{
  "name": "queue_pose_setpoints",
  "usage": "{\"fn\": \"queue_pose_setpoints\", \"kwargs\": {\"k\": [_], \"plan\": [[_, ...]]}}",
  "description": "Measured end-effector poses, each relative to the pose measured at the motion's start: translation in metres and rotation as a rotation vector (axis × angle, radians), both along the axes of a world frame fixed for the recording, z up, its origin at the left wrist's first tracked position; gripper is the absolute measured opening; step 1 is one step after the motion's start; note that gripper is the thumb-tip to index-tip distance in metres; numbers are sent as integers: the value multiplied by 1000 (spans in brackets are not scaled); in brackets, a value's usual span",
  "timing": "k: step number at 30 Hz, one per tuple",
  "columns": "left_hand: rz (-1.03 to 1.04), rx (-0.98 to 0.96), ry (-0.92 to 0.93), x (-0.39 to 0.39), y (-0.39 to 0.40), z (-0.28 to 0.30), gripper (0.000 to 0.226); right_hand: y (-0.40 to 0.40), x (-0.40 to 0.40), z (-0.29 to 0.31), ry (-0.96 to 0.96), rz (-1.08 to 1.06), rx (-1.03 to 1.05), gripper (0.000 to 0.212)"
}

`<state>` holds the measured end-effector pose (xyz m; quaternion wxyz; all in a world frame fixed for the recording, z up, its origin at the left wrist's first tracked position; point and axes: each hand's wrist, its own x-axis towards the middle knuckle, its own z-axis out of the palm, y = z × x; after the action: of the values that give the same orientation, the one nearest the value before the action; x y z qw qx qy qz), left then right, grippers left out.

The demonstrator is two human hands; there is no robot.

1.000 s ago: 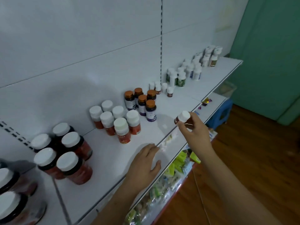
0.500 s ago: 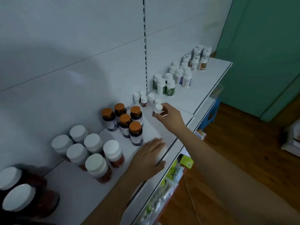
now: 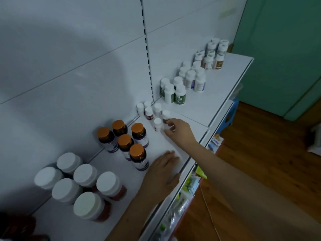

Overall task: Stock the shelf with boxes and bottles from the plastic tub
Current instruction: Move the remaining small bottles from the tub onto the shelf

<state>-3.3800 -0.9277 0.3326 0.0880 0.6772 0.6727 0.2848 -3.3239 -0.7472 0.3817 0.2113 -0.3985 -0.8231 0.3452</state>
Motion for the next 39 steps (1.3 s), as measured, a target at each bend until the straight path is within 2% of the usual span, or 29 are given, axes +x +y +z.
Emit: {"fn": "queue_pose_setpoints", "kwargs": {"k": [3, 7, 15, 23, 31, 39], "plan": [[11, -17, -31, 13, 31, 9, 50, 19, 32, 5, 59, 0, 60, 28], [-5, -35, -23, 41, 86, 19, 52, 63, 89, 19, 117, -41, 133, 34], [-99, -45, -17, 141, 229, 36, 53, 185, 252, 55, -50, -81, 279, 45], [-168, -83, -38, 237, 359, 28, 55, 305, 386, 47, -107, -250, 303, 53], [-199, -165, -50, 295, 478, 15, 53, 404, 451, 34, -97, -316, 250, 51], [-197, -229, -82, 307, 657, -20, 69, 583, 464, 21, -89, -353, 194, 53]]}}
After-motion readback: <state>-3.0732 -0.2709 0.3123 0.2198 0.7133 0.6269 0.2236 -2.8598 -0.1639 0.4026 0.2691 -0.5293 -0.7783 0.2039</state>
